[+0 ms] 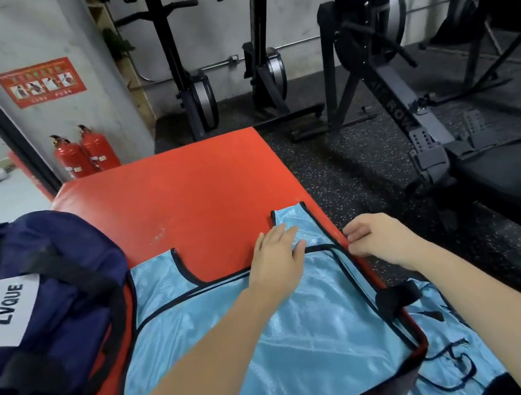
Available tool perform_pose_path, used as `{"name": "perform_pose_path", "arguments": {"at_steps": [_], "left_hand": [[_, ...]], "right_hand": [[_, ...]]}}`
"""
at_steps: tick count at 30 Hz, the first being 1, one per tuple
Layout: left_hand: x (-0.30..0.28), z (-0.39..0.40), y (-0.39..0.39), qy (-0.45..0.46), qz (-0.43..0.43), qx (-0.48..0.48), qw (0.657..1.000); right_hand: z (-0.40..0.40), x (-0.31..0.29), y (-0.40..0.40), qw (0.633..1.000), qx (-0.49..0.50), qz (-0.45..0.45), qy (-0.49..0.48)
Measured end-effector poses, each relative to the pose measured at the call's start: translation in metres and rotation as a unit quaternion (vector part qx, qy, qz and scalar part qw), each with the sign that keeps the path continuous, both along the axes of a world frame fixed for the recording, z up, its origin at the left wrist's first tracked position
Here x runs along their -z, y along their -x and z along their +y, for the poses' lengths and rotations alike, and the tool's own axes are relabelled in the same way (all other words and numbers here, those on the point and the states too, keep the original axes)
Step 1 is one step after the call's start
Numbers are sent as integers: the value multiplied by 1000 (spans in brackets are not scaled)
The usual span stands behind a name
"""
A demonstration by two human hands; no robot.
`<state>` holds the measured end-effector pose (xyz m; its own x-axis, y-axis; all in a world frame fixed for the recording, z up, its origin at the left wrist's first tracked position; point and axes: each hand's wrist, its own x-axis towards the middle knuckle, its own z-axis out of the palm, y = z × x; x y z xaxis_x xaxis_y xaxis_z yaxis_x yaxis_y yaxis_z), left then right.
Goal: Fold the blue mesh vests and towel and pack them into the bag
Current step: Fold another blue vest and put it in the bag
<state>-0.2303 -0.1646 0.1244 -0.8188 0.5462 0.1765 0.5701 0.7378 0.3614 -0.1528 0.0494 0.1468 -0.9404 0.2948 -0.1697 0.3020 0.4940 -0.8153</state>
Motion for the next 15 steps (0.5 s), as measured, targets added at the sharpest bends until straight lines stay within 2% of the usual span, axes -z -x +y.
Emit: {"name": "perform_pose_path", "arguments": {"at_steps": [4,7,11,13,15], "left_hand": [[-13,-65,-13,9,-11,-3,1000],[-24,-123,-14,20,-22,-42,999],[-28,-194,-6,20,-63,-108,992],[-27,-218,-2,-14,-108,-126,986],[-26,-233,1,-27,-147,-127,981]], "right_hand": [[-25,-8,5,995,-2,80,-54],[-47,-8,9,990,-58,109,-74],[-58,-1,23,966,-148,65,-202],[-58,1,28,946,-162,12,-282],[-56,2,30,938,-153,-22,-310]]}}
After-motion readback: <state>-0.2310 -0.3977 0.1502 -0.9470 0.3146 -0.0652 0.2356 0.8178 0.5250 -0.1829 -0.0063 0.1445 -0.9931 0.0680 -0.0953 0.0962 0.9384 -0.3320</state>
